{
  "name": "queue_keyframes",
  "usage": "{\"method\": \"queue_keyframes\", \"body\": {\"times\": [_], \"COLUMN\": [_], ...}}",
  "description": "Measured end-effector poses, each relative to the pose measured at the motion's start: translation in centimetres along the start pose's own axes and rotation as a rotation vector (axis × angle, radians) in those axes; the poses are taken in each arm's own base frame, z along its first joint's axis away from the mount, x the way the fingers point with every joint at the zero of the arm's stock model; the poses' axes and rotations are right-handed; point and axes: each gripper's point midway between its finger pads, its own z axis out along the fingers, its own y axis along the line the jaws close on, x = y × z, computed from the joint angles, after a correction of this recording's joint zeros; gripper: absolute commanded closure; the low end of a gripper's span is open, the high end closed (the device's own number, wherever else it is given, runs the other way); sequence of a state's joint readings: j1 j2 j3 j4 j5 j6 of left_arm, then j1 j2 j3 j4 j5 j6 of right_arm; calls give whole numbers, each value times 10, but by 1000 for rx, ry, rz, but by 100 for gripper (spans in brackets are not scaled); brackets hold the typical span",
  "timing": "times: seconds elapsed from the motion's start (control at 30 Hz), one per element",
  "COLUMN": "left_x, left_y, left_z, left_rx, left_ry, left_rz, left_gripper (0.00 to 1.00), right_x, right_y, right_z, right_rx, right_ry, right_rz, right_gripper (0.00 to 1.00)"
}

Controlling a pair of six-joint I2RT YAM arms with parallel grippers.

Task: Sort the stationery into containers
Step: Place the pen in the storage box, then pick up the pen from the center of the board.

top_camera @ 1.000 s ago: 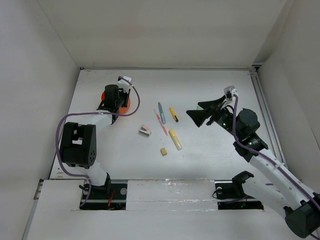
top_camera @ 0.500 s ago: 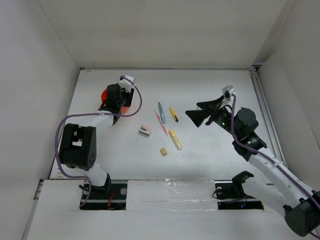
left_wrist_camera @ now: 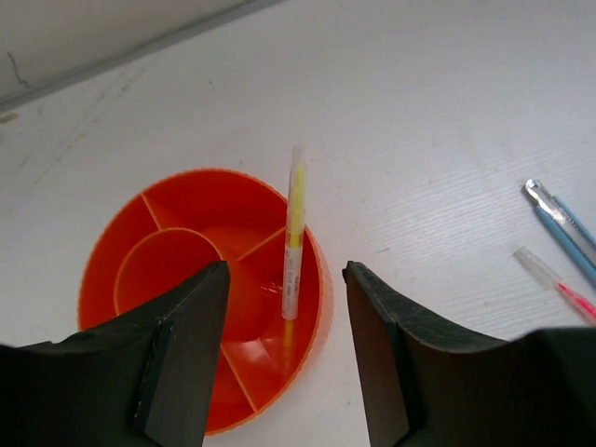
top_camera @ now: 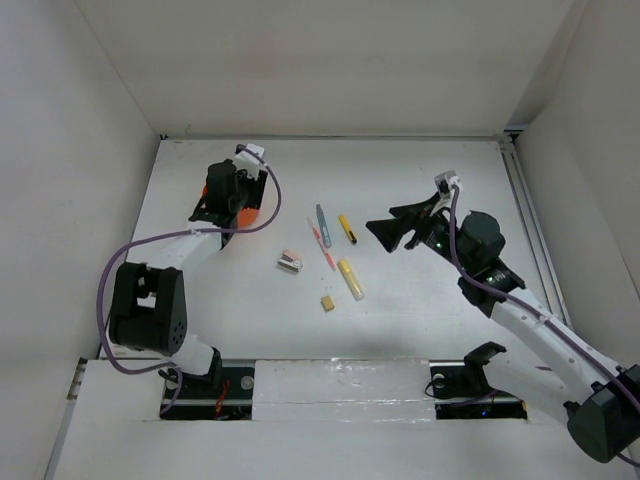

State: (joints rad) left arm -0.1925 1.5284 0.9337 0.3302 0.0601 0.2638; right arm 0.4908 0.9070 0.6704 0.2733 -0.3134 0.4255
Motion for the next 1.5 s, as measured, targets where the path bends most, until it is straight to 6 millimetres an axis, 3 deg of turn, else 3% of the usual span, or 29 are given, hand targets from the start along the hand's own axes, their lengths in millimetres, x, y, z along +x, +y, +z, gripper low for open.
{"method": "queue_keyframes", "body": {"times": [0.13, 0.27, 0.47, 0.5, 0.53, 0.67, 0.77, 0.83, 0.87, 0.97, 1.1, 1.2, 1.3, 1.47, 1.5], "left_x": [-24, -30, -35, -39, -46, -95, -146, -181, -188, -210, -198, -159, -123, -86, -82], "left_y": [-1, -18, -18, -15, -10, 13, 29, 36, 37, 31, 32, 39, 28, 14, 11], "left_z": [-9, -10, -15, -18, -22, -39, -57, -75, -80, -101, -123, -133, -136, -140, -140], "left_rx": [-23, -8, -24, -36, -56, -166, -229, -241, -238, -167, -68, -78, -78, -74, -64], "left_ry": [-52, -60, -48, -55, -66, -140, -220, -276, -288, -305, -260, -172, -72, 15, 21], "left_rz": [20, 52, 47, 41, 35, -82, -223, -350, -377, -504, -672, -755, -778, -781, -784], "left_gripper": [51, 48, 26, 0, 0, 0, 0, 0, 0, 0, 0, 0, 0, 0, 0], "right_x": [7, 16, 32, 35, 38, 52, 69, 84, 91, 116, 151, 173, 190, 199, 197], "right_y": [-3, -5, -7, -8, -8, -5, 0, 2, 2, 1, -12, -29, -43, -51, -51], "right_z": [4, 8, 22, 26, 28, 45, 61, 72, 76, 92, 101, 106, 107, 105, 108], "right_rx": [10, 13, 38, 46, 50, 77, 90, 106, 116, 148, 207, 267, 315, 356, 363], "right_ry": [18, 46, 116, 130, 143, 218, 286, 343, 369, 455, 564, 643, 700, 735, 729], "right_rz": [3, 3, -21, -26, -30, -59, -79, -98, -106, -134, -162, -184, -201, -218, -221], "right_gripper": [0, 0, 0, 0, 0, 3, 6, 17, 17, 32, 37, 39, 39, 39, 32]}}
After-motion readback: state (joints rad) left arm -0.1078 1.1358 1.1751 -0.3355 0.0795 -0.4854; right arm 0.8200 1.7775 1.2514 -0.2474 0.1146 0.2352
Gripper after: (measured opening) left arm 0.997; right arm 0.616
